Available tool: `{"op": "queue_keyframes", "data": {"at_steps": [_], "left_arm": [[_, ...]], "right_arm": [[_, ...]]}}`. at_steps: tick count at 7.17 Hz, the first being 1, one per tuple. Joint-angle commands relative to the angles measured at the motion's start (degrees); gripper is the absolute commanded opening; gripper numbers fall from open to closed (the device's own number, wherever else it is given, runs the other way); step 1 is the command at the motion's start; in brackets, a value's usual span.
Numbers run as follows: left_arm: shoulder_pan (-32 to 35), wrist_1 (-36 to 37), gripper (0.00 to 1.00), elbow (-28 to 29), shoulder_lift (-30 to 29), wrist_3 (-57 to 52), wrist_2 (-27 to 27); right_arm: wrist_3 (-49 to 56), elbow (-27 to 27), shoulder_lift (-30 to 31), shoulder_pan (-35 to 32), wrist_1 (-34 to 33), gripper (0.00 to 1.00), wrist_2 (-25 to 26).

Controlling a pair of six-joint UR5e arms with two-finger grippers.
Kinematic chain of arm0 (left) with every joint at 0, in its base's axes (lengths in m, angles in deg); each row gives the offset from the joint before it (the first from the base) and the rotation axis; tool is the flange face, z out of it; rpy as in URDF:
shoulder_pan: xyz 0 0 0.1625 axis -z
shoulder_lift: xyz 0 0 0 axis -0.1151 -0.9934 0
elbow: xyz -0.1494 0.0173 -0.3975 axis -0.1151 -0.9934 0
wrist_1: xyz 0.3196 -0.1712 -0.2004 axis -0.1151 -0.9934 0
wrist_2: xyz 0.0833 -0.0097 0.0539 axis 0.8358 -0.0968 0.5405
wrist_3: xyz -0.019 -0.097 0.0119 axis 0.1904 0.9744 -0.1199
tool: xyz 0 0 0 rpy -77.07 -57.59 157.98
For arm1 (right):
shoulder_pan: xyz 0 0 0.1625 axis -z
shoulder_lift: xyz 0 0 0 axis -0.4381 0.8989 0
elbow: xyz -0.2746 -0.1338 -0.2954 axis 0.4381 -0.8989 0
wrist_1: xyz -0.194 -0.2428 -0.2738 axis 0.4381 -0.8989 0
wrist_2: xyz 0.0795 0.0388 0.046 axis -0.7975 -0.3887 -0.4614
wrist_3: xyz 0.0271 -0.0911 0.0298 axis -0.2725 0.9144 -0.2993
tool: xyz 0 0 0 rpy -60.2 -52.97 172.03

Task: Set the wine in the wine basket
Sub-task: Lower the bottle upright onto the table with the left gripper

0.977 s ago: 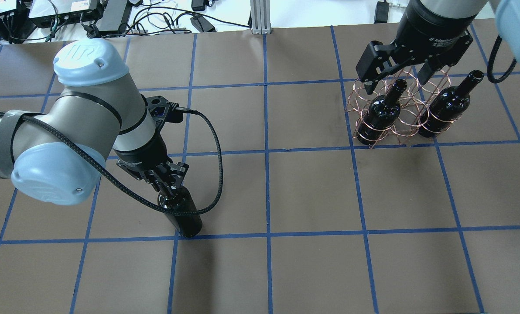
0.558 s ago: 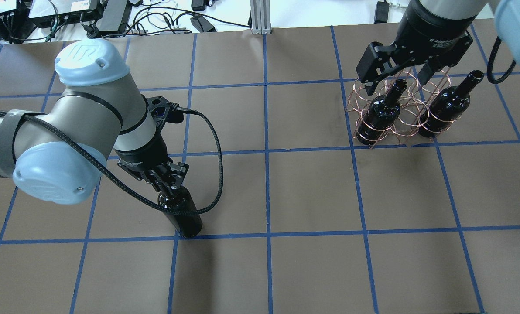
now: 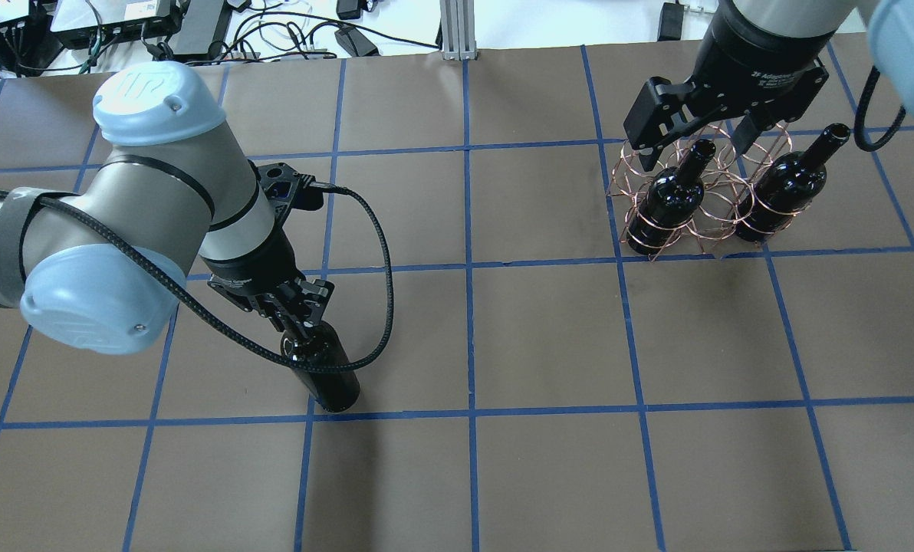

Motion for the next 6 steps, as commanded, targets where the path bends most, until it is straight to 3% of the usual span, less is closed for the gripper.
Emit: {"op": "queue_keyframes", "data": {"at_steps": [1,3,4,5,6], "left_arm": [[0.0,0.0,0.39,0.0,0.0,0.1,0.4],[0.0,-0.3,0.41,0.0,-0.1,0.1,0.5],[0.0,-0.3,0.50,0.0,-0.1,0.2,0.4],[0.0,-0.2,0.69,0.2,0.0,0.3,0.4],[0.0,-0.3,1.00,3.3,0.2,0.1,1.2]], "right_arm": [[0.1,0.0,0.0,0.0,-0.1,1.00,-0.1],[0.1,0.1,0.0,0.0,-0.1,1.00,0.2],[0.1,0.1,-0.1,0.0,-0.1,1.00,0.3],[0.1,0.1,0.0,0.0,-0.1,1.00,0.3],[0.0,0.1,0.0,0.0,0.0,1.00,-0.1]]}}
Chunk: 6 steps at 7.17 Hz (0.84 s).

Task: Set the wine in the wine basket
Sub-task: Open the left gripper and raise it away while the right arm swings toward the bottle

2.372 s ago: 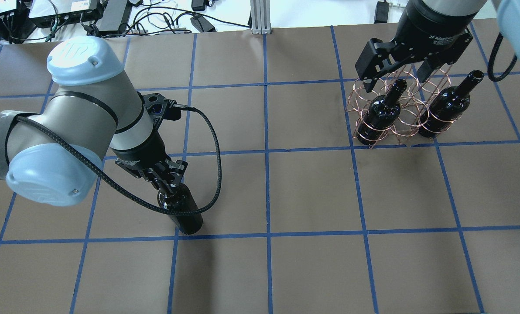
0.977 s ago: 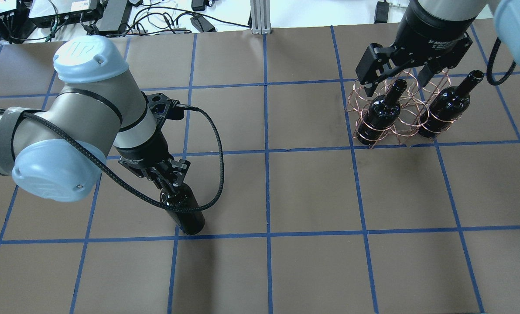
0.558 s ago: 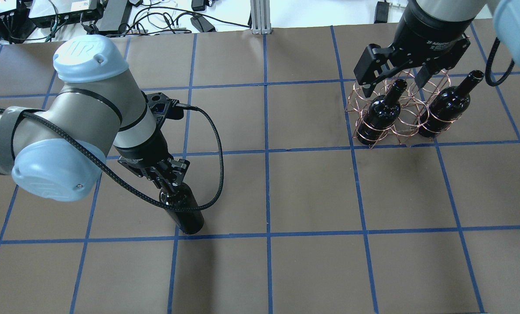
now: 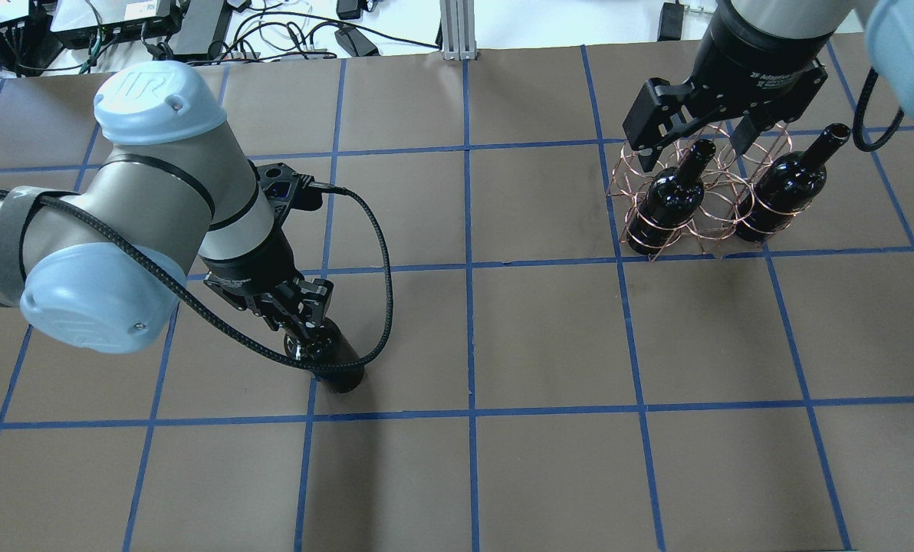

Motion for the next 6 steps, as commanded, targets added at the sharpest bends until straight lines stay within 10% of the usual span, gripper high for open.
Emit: {"op": "queue_keyframes", "data": {"at_steps": [1,3,6], "left_arm": [[-0.3,-6.0,1.00,8.6,0.3,0.0,2.4],[-5.1,-12.3,1.00,20.8,0.0,-0.1,7.1],[-17.1,-9.3,1.00,22.6,-1.1,-0.9,8.1]], "right_arm": [[0.5,0.0,0.0,0.0,-0.4,1.00,-0.9],[-0.2,0.2,0.1,-0.4,0.2,1.00,-0.7],[-13.3,0.4,-0.7,-10.9,-1.0,1.00,-0.8]]}}
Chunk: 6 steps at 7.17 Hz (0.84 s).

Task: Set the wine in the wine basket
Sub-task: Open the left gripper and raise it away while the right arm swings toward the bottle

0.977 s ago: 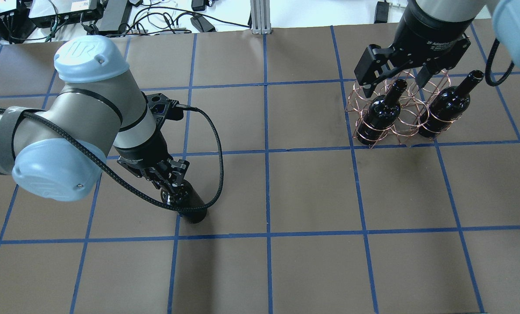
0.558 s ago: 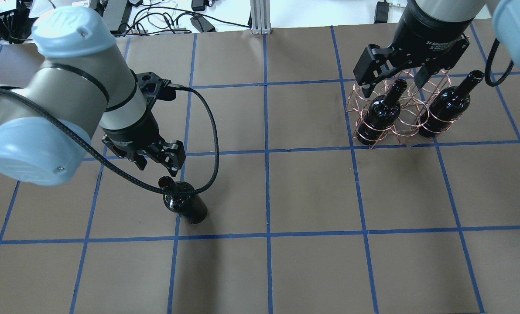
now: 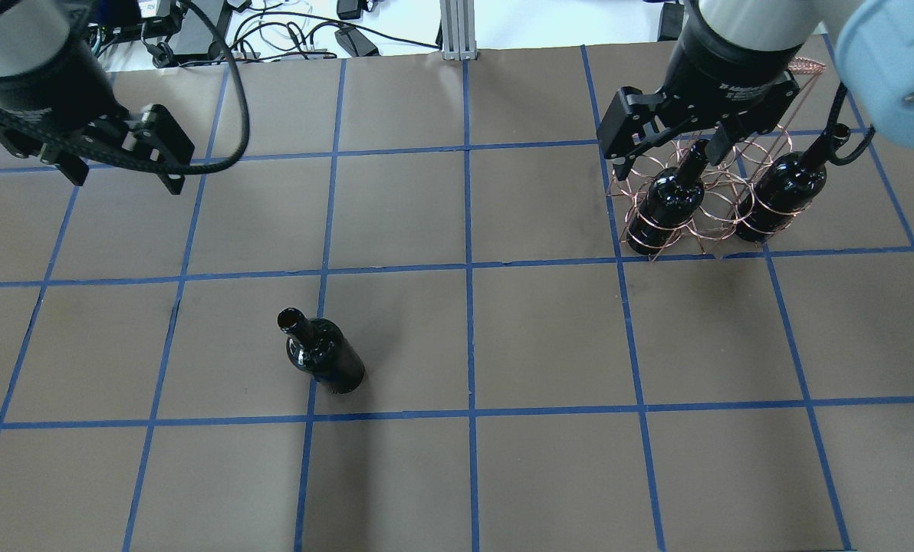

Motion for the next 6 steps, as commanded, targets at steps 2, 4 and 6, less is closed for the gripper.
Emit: {"op": "queue_keyframes", "data": {"at_steps": [2,4,6], "left_arm": [[-9.9,0.7,1.00,0.6,-0.9,-0.2,-3.3],[-13.6,0.4,1.00,-0.6,-1.3,-0.2,-3.4],[-14.5,-1.4,1.00,-0.7,-1.4,-0.4,-2.7]], "right_arm": [[-19.9,0.0,-5.0,-17.6,-8.5,1.00,0.0],[-35.2,-0.3,-10.0,-28.8,-13.7,1.00,0.2],[-45.0,-0.7,-12.1,-33.6,-15.0,1.00,0.0]]}}
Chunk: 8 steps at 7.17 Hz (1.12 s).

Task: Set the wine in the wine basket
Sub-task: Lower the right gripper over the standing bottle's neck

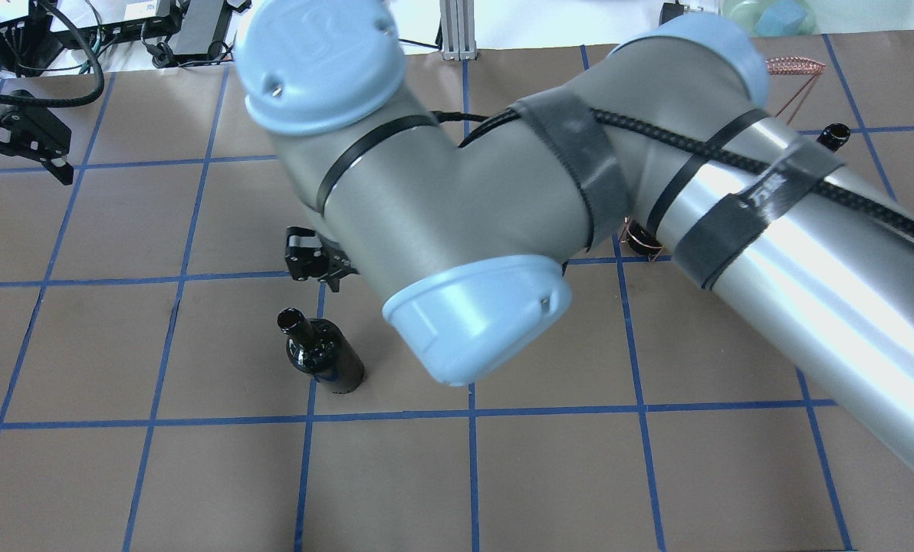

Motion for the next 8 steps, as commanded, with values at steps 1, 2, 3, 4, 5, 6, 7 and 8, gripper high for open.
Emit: {"op": "queue_keyframes", "data": {"at_steps": [1,2,3,4,5,6,7,8], "left_arm": [[-1.2,-1.6,1.00,-0.1,0.2,-0.2,0.1],[-1.3,-2.1,1.00,-0.2,0.2,-0.3,0.3],[-1.2,-2.6,1.00,-0.1,0.2,-0.3,0.3],[-1.3,-2.6,1.00,-0.2,0.2,-0.4,0.3],[-1.3,-2.6,1.00,-0.2,0.2,-0.5,0.1],[-1.3,-2.6,1.00,-0.5,0.2,-1.3,0.2],[-1.9,-2.6,1.00,-1.0,0.3,-2.5,0.4],[-2.7,-2.5,1.00,-1.0,0.3,-2.9,-0.2]], "right_arm": [[-9.0,-0.2,-3.4,-6.2,-3.4,1.00,0.0],[-11.4,-0.2,-4.9,-7.2,-6.3,1.00,0.0],[-13.7,-1.1,-6.6,-7.7,-8.3,1.00,-0.4],[-14.7,-3.3,-8.3,-7.9,-8.5,1.00,-2.1],[-15.5,-4.4,-10.2,-8.2,-8.4,1.00,-2.2],[-15.1,-4.0,-11.1,-9.2,-8.0,1.00,-1.5],[-14.6,-3.4,-11.3,-9.2,-7.3,1.00,-1.1],[-14.4,-2.9,-11.1,-9.2,-7.1,1.00,-0.9]]}}
